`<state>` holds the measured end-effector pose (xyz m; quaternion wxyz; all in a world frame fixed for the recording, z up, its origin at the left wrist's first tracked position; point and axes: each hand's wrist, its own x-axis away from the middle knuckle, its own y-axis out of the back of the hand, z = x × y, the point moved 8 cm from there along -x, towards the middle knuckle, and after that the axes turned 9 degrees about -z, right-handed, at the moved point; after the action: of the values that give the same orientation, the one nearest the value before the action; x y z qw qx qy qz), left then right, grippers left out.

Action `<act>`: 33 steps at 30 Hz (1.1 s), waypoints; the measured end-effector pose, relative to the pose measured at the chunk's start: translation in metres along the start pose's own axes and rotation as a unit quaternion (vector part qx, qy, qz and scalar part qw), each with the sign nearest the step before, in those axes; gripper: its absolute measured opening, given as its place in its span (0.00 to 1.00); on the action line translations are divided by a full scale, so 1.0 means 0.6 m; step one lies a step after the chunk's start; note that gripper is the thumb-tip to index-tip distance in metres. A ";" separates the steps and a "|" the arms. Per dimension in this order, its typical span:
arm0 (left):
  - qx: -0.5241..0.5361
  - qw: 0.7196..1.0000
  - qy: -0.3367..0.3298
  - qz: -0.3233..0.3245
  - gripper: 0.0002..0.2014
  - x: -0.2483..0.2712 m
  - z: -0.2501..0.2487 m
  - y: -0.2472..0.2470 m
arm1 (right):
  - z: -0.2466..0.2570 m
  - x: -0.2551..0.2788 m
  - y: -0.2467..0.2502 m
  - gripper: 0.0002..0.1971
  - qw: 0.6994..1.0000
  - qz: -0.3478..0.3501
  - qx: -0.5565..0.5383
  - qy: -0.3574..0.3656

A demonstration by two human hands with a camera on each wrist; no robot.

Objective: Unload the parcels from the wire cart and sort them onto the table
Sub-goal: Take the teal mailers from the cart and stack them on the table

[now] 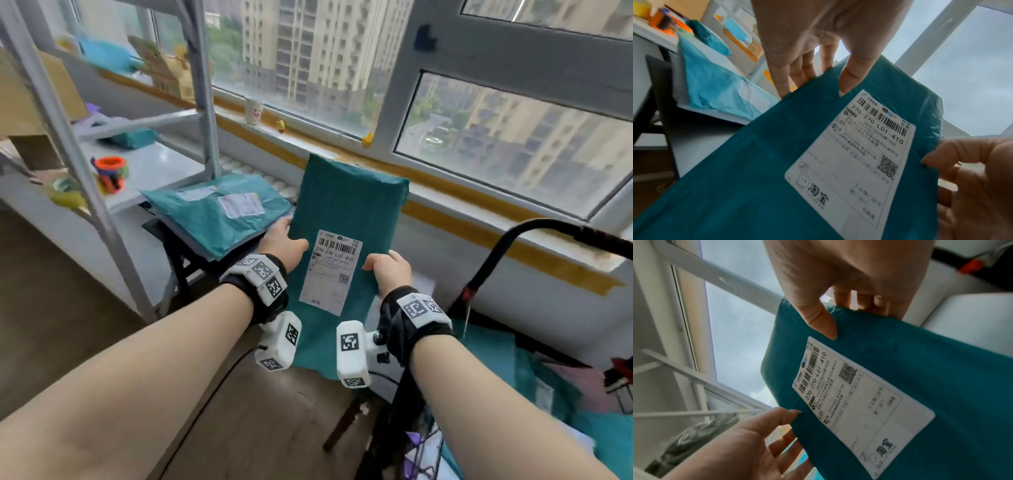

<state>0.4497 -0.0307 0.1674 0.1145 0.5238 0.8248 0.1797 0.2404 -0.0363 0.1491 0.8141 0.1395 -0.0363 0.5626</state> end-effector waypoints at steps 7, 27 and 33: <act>-0.035 0.998 0.001 -0.057 0.25 -0.081 0.063 0.166 | 0.013 0.052 -0.192 0.08 0.997 0.073 0.003 -0.012; -0.112 0.986 0.015 -0.124 0.25 -0.536 0.133 0.332 | 0.108 -0.154 -0.655 0.09 0.976 0.202 -0.016 -0.078; -0.150 0.983 0.032 -0.103 0.25 -0.677 0.167 0.313 | 0.110 -0.228 -0.735 0.09 0.972 0.201 0.002 -0.119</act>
<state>0.8144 -0.3081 0.1546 0.1828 0.4072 0.8411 0.3054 0.6053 -0.3228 0.1007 0.6740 0.1970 -0.1595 0.6939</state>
